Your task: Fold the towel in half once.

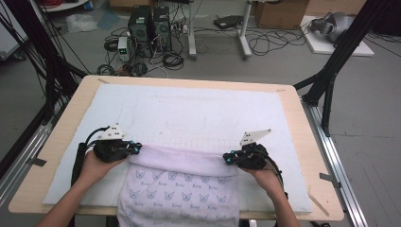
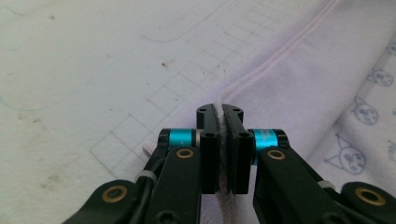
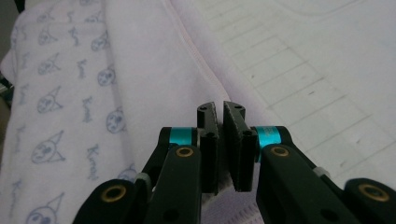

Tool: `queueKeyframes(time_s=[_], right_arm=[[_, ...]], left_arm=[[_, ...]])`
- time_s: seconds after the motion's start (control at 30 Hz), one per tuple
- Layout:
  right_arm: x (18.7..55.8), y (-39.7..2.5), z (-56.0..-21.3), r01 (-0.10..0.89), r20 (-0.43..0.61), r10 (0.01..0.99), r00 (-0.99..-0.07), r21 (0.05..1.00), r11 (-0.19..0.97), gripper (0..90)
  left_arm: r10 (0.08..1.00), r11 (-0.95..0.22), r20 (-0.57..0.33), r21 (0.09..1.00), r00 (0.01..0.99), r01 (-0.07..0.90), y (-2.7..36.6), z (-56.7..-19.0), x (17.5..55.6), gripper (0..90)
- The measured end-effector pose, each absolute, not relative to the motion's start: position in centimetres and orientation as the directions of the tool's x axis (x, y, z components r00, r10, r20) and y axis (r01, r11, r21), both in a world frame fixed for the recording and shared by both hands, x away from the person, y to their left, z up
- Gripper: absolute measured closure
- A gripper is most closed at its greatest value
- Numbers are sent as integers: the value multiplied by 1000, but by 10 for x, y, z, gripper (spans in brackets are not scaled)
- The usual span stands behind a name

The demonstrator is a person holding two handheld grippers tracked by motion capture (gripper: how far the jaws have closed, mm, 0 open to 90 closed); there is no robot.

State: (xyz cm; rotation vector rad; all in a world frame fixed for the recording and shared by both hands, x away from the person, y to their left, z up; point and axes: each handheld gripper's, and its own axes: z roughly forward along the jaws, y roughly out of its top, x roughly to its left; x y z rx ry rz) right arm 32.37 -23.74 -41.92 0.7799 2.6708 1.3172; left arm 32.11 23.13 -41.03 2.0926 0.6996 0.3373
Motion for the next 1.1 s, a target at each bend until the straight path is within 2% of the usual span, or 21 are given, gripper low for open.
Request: queueKeyframes(time_s=[0.27,0.5,0.57,0.67,0.73,0.87,1.1], right_arm=[[299,-244,-394,341,126,434,-892,818,464,847],[258,-245,-391,285,111,367,-924,840,462,845],[244,-244,-392,274,113,340,-934,836,476,821],[232,-246,-396,279,131,311,-941,822,497,734],[231,-249,-399,291,137,323,-936,818,496,707],[243,-251,-400,310,139,361,-922,825,472,655],[283,-247,-409,351,124,442,-889,804,480,564]], left_arm=[[580,-403,-12,864,814,300,246,-397,290,852],[535,-429,-3,861,845,275,258,-400,243,839],[512,-450,-9,849,859,277,259,-403,230,777],[496,-474,-6,836,868,276,259,-407,220,682],[502,-476,-8,832,865,285,258,-409,221,634],[519,-463,-16,835,855,296,256,-409,236,606],[541,-435,-17,850,841,297,247,-403,269,567]])
